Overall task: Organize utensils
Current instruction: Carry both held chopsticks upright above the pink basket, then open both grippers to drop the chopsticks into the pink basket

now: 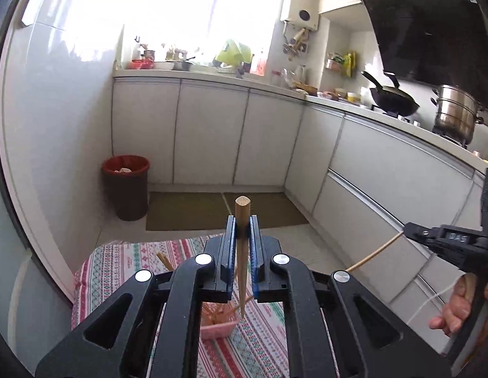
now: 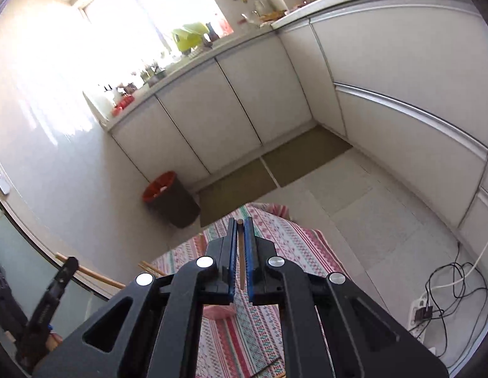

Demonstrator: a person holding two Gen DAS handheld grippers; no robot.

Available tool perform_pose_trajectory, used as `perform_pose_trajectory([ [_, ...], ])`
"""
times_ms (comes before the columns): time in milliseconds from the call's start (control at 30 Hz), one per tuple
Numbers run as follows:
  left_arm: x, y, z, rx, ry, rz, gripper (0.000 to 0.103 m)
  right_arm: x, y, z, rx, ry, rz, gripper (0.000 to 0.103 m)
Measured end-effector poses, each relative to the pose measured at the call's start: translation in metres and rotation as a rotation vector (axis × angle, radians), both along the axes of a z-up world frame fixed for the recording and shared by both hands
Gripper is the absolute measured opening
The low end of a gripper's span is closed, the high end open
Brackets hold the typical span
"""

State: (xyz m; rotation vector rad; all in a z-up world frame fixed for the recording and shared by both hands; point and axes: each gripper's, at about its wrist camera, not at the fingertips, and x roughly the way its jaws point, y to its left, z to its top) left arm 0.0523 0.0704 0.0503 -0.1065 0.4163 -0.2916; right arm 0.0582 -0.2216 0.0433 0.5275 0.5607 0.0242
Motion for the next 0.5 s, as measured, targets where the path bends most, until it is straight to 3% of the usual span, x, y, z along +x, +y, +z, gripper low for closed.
perform_pose_trajectory([
  [267, 0.023, 0.008, -0.015, -0.008, 0.003, 0.097, 0.007, 0.009, 0.011, 0.004, 0.052, 0.016, 0.091, 0.005],
  [500, 0.047, 0.004, -0.048, 0.032, 0.088, 0.105, 0.009, 0.016, 0.024, 0.003, 0.085, 0.01, 0.126, 0.005],
])
